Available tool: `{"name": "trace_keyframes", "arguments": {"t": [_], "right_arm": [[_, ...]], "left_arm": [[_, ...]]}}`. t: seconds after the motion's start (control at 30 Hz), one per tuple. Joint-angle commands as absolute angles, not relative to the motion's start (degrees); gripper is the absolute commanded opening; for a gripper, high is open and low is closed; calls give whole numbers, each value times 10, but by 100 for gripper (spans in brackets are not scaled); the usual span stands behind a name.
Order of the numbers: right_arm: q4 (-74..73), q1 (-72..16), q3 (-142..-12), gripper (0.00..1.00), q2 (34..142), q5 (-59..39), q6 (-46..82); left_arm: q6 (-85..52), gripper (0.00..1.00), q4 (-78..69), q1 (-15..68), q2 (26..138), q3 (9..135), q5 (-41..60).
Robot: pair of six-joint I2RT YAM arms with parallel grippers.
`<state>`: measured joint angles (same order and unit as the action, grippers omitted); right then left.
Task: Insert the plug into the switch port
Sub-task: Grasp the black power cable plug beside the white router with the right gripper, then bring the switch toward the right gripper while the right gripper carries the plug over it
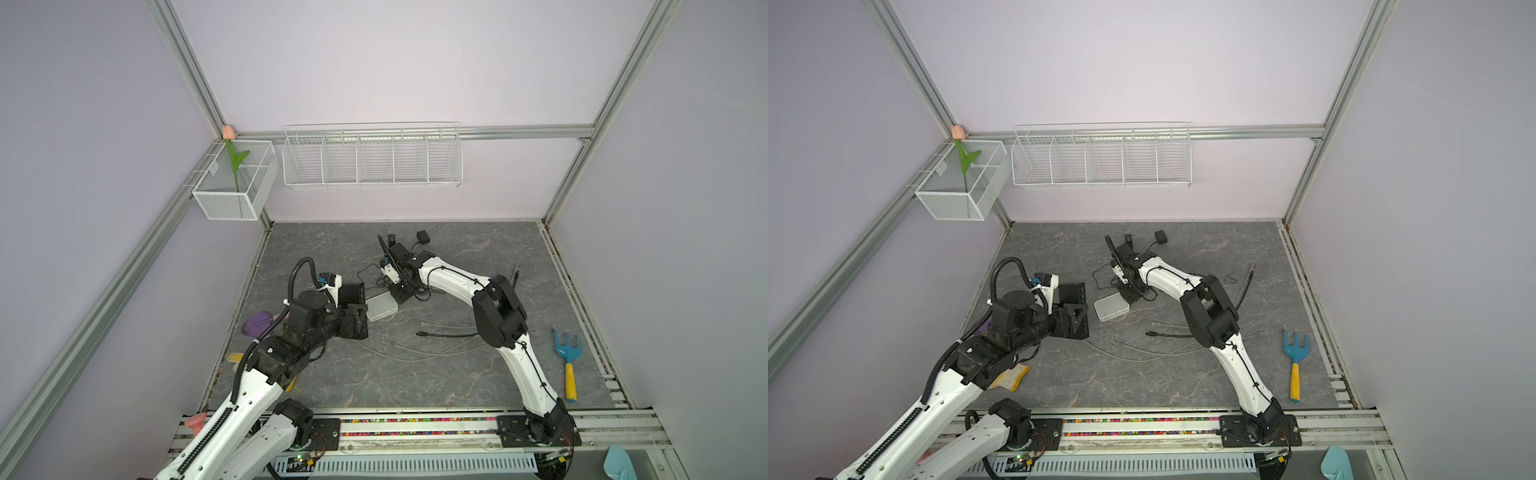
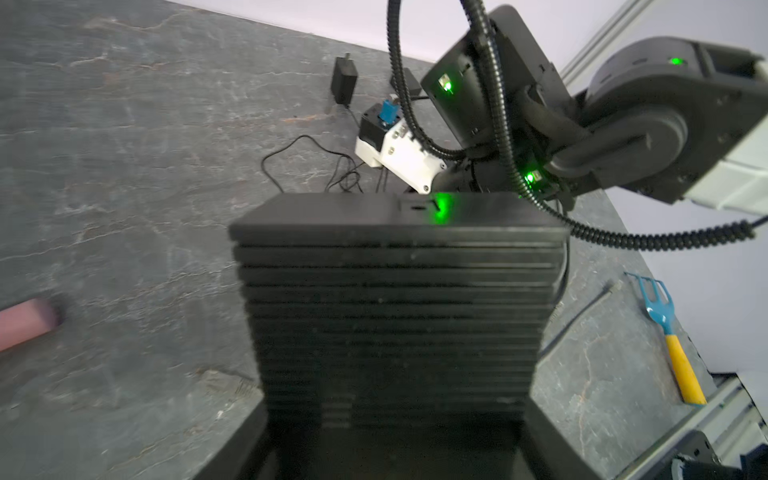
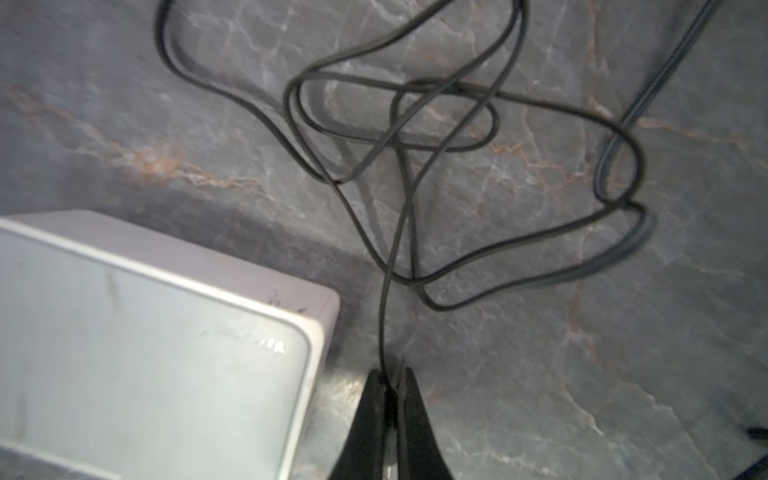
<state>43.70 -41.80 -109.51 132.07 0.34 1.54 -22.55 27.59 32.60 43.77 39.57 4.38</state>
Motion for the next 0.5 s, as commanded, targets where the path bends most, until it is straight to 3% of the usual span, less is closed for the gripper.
{"name": "trace_keyframes", "arguments": {"t": [0.0,0.1,0.27,0.47], "right_arm": [[383,-390,-1059,7,1218,-95,51],[294,-375,-981,7,1140,-178,83],[133,-368,-841,7,1026,-278,138],[-69,-369,-676,7,923,-346,224]], "left_arm": [[-239,0,194,371,435,350,43],[-229,0,179,436,439,335,-5],[-224,0,76,494,469,280,16],[-218,0,-36,553,501,219,3]]}}
